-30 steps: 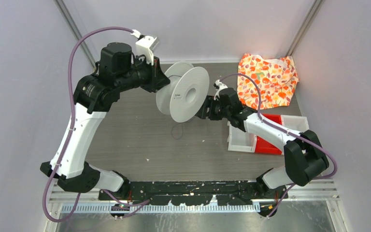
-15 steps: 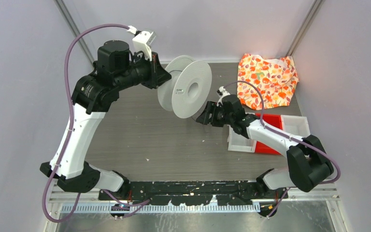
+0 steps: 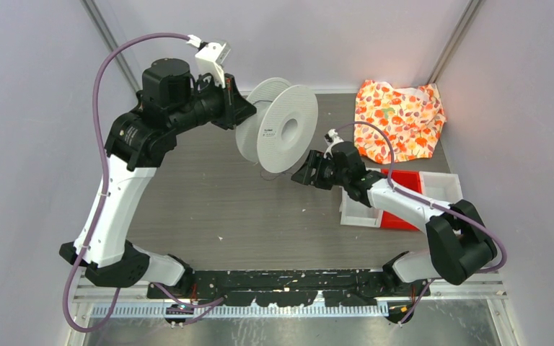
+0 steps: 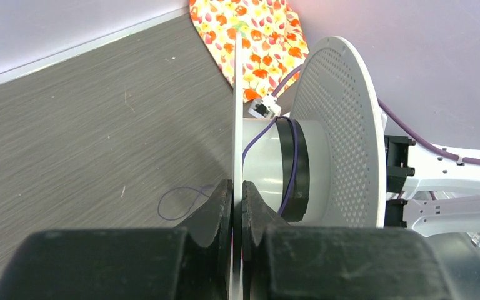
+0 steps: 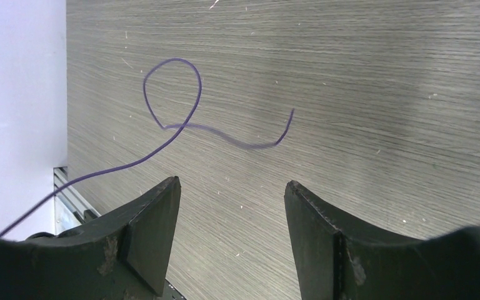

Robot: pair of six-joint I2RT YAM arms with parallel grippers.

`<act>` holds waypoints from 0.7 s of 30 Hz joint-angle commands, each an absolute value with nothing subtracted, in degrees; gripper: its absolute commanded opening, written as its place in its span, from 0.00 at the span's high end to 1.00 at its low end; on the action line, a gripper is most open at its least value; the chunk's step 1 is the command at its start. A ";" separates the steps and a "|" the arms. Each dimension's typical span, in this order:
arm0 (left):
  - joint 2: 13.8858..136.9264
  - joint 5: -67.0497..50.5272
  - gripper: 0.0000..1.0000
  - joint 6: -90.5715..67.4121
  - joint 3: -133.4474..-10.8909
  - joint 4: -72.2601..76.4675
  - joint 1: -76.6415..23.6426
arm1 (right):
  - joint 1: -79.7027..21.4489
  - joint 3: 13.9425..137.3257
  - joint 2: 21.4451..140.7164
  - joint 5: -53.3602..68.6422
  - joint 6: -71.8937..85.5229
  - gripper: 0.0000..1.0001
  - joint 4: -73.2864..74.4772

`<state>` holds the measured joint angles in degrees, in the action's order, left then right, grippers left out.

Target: Wrap the cables

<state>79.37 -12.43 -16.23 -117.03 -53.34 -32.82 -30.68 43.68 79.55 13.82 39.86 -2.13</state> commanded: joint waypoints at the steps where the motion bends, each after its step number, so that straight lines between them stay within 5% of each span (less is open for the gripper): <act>1: 78.36 -12.22 1.00 -16.48 -120.48 -47.32 -32.43 | -30.55 43.74 78.67 15.20 39.01 0.33 -5.06; 21: 78.83 -14.33 1.00 -16.52 -122.38 -47.99 -32.43 | -30.59 45.62 78.55 18.34 20.16 0.33 0.81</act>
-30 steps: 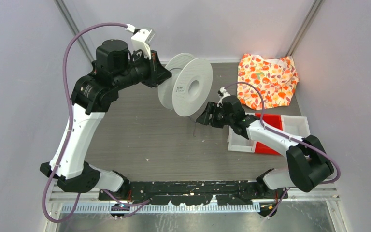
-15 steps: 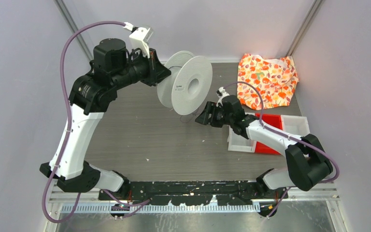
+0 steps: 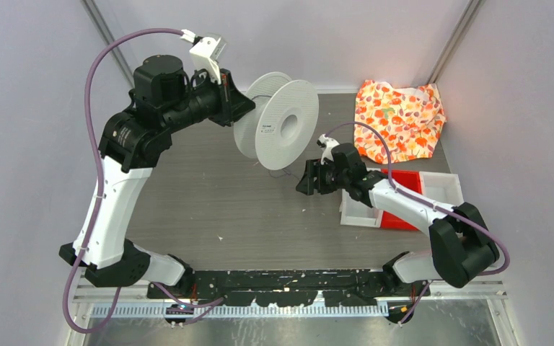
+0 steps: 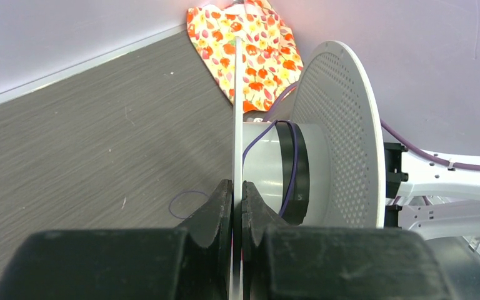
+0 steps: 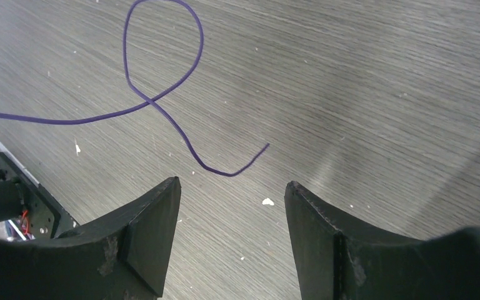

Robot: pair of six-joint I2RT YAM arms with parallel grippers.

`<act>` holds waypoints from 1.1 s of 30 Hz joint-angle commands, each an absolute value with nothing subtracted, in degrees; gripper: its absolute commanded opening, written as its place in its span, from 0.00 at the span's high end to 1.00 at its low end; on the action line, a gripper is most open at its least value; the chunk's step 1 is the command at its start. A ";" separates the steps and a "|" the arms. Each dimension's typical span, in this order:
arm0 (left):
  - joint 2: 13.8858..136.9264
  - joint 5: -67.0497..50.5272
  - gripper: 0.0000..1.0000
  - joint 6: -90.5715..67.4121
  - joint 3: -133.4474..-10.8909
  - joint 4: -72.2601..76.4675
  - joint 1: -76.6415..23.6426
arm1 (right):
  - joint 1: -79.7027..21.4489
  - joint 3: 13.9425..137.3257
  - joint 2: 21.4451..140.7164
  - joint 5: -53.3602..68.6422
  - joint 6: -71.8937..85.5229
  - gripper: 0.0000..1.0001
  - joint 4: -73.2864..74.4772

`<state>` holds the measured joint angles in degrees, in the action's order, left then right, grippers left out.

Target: Wrap the cables

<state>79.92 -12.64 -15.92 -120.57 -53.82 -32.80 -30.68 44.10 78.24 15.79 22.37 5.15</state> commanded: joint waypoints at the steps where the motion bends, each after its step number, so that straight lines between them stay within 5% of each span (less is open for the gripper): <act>1: 78.83 -14.39 1.00 -16.52 -122.46 -48.05 -32.43 | -30.66 45.36 78.85 18.37 20.43 0.33 -0.61; 13: 78.82 -15.00 0.99 -16.69 -122.99 -47.86 -32.43 | -31.94 45.52 85.19 18.81 21.31 0.38 -12.64; 18: 79.18 -14.19 0.99 -16.36 -123.65 -48.24 -32.35 | -32.02 45.19 87.07 17.24 23.29 0.89 -13.97; 20: 79.23 -12.55 1.00 -16.35 -123.47 -48.34 -32.34 | -32.01 44.43 86.54 16.32 24.20 0.99 -13.95; 33: 82.69 23.87 1.00 -23.14 -122.80 -38.70 -27.23 | -32.49 31.59 77.05 16.17 32.78 0.99 -7.56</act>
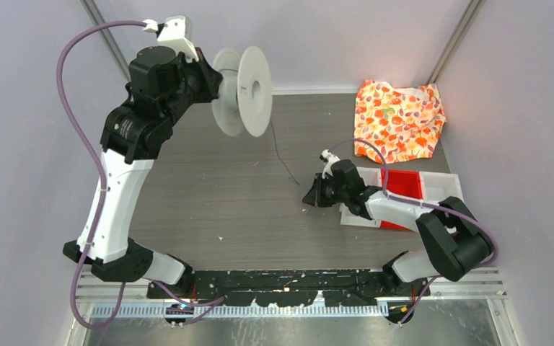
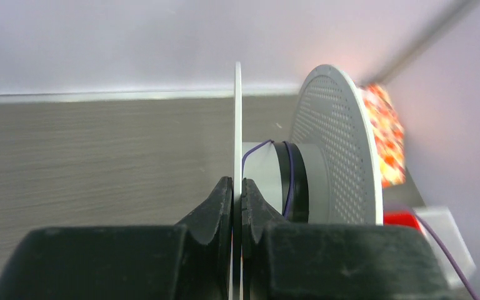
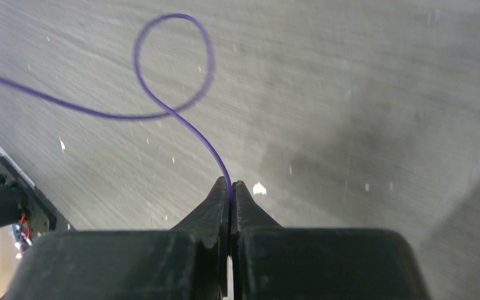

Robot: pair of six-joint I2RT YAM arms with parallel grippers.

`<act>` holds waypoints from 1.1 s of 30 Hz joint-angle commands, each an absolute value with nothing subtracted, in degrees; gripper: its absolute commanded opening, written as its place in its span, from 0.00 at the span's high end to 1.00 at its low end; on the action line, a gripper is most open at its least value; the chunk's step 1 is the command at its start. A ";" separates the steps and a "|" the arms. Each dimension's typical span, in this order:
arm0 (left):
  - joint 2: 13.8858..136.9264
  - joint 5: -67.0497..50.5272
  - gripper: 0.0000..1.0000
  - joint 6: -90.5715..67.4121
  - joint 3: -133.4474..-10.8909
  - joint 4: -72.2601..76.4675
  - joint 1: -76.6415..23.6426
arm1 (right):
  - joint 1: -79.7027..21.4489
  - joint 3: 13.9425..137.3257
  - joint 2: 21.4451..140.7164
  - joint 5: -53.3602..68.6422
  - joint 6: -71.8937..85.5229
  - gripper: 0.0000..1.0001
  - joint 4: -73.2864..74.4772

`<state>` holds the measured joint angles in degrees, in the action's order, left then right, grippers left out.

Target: Wrap the cables

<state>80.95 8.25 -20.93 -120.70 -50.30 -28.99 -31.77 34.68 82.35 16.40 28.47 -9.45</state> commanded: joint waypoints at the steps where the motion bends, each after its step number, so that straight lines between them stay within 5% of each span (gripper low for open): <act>1: 83.43 25.62 1.00 -23.13 -122.97 -38.07 -26.10 | -32.82 30.65 75.57 15.98 33.76 0.99 -6.61; 14: 91.29 23.20 1.00 -28.05 -125.51 -37.83 -13.10 | -36.12 29.51 50.81 10.95 34.20 0.99 16.34; 26: 97.48 28.65 0.99 -21.17 -117.48 -39.84 -16.41 | -37.10 73.72 48.89 16.86 12.18 0.99 49.73; 33: 102.13 24.70 0.99 -11.92 -113.94 -41.05 -26.21 | -37.11 88.18 53.61 12.53 11.65 0.99 42.76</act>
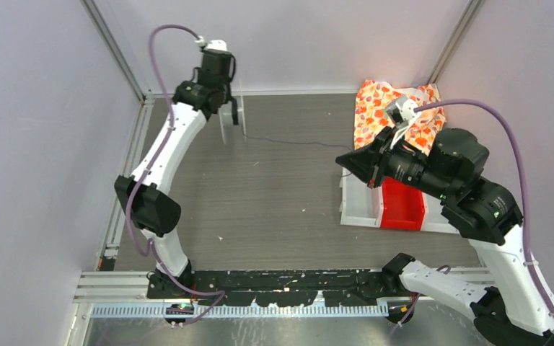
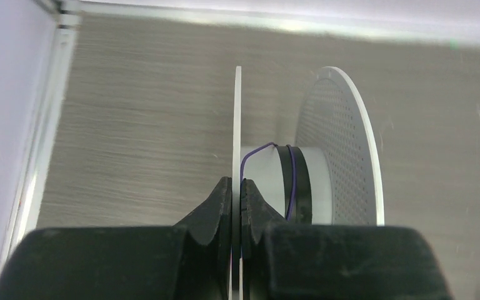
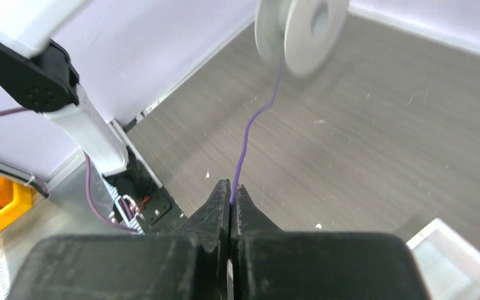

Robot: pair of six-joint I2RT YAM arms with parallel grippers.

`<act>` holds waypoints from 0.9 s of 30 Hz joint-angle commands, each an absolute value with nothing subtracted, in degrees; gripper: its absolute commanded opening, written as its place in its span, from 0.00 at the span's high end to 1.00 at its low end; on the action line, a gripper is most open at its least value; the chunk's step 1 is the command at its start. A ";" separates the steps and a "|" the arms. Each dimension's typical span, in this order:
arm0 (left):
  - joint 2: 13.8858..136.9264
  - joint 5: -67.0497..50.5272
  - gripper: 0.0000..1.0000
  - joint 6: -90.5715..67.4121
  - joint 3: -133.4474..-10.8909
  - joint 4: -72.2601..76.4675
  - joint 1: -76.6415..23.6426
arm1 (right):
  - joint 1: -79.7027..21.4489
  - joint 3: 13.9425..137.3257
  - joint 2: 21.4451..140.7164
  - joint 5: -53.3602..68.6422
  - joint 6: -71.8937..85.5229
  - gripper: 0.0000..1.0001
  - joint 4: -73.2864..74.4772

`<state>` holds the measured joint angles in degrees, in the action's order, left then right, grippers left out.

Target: Wrap the cables

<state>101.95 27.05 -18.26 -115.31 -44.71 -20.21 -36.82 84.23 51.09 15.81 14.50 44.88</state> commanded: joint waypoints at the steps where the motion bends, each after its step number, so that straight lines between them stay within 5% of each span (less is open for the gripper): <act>1: 101.92 23.57 0.99 -10.55 -111.97 -39.76 -27.90 | -37.09 88.70 53.76 10.76 11.23 0.99 40.44; 13: 91.07 -0.69 1.00 -3.11 -92.94 -36.61 -38.23 | -31.77 97.86 65.81 -2.38 0.33 0.99 35.79; 21: 77.02 -19.92 0.99 2.53 -87.87 -42.32 -38.24 | -12.66 87.48 71.70 16.19 8.12 0.99 30.84; 27: 70.72 -32.43 1.00 8.63 -88.38 -47.50 -38.24 | -9.72 79.74 75.43 23.31 12.22 0.99 27.81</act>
<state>73.97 -21.15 3.79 -86.19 -45.01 -38.50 -9.82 82.56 74.74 15.25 8.23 32.51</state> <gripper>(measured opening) 0.063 0.028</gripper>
